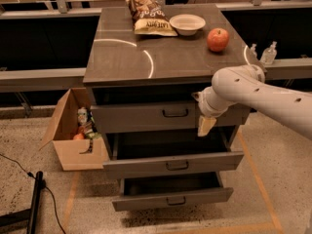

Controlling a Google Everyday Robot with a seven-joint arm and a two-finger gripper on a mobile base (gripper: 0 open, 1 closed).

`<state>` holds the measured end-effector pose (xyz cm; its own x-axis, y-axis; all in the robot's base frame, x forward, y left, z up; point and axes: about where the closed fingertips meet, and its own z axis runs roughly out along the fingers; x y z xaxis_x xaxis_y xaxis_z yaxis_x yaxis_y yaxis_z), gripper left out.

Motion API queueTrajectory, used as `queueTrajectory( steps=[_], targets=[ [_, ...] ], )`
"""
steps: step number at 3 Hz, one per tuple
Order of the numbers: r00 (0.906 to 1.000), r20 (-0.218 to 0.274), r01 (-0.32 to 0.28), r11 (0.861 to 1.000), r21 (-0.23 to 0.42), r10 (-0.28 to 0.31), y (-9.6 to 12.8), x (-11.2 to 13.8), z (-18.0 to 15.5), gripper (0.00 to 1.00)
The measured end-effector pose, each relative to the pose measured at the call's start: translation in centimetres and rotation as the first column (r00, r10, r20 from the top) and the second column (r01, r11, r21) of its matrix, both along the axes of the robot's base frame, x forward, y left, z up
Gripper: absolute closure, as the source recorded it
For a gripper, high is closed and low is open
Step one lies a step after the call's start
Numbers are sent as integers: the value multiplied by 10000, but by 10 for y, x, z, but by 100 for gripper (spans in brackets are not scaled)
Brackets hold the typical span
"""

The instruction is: Open top drawer

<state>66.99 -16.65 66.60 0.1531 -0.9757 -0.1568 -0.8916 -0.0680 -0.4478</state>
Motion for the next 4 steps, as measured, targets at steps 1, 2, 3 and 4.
queueTrajectory(
  steps=[1,2,3,4],
  targets=[
    [9999,-94,-87,10000,-12,86,1,2,-4,41],
    [9997,-165,-186,9998,-32,186,2,3,-5,65],
    [9997,-191,-176,9998,-52,175,2,3,-3,65],
    [9997,-193,-175,9998,-52,174,2,3,4,42]
  ],
)
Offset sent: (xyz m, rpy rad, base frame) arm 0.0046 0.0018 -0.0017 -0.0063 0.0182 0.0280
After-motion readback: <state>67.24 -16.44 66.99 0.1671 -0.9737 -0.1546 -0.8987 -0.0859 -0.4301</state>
